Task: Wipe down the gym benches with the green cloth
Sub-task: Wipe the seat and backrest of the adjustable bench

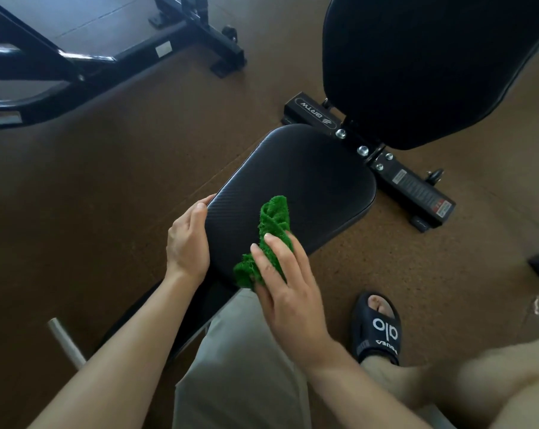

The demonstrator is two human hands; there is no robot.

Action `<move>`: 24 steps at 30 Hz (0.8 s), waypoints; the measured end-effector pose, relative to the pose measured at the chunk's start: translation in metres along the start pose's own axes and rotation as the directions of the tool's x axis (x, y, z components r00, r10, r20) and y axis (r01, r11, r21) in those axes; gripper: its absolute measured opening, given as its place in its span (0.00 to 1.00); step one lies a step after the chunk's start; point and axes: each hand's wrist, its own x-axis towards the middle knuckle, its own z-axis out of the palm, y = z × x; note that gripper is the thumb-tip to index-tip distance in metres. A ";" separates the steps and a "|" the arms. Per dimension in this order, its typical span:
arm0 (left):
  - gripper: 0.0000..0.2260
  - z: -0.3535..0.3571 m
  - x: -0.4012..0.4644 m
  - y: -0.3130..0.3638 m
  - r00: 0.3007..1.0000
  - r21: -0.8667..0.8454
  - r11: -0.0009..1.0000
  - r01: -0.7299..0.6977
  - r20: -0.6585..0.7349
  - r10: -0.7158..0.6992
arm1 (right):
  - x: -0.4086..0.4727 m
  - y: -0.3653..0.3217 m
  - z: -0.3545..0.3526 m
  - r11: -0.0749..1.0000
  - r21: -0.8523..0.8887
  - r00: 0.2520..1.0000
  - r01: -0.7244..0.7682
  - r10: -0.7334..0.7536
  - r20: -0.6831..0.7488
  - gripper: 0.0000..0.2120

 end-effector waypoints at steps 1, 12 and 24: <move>0.19 -0.001 0.000 -0.001 1.000 -0.005 1.000 0.001 0.002 -0.001 | 0.007 0.017 -0.005 0.999 -0.030 0.999 0.036 -0.035 0.005 0.20; 0.20 0.000 0.003 -0.003 1.000 0.016 1.000 0.011 0.001 -0.011 | 0.162 0.111 -0.001 0.903 -0.140 0.907 -0.406 0.379 -0.185 0.15; 0.20 -0.001 0.001 0.004 0.999 -0.006 0.999 0.032 -0.002 -0.032 | 0.074 0.006 0.015 0.983 0.088 0.977 0.164 -0.173 0.121 0.15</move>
